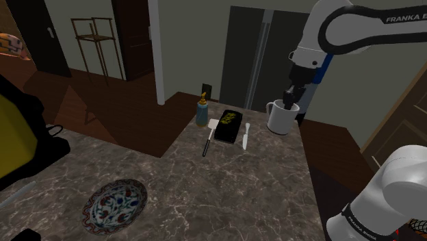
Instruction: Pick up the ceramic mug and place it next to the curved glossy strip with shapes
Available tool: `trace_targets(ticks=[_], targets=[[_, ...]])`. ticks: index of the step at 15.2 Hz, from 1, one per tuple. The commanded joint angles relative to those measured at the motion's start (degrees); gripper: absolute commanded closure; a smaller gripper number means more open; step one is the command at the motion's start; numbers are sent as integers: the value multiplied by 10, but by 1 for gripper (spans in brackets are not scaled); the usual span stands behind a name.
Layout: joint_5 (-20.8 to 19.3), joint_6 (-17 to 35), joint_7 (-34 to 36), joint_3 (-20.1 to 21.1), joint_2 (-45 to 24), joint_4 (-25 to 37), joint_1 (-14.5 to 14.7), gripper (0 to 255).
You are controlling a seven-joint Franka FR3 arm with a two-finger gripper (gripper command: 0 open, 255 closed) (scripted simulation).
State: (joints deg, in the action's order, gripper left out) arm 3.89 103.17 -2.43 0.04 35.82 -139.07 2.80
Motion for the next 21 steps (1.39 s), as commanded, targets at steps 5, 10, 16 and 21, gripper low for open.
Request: trace_targets(ticks=[5, 10, 16, 21], targets=[[-1, -46, 2, -1, -1, 46, 0, 255], [4, -72, 15, 8, 11, 62, 4, 255], [47, -94, 87, 69, 84, 17, 34, 255], [91, -112, 150, 124, 129, -1, 62, 255]])
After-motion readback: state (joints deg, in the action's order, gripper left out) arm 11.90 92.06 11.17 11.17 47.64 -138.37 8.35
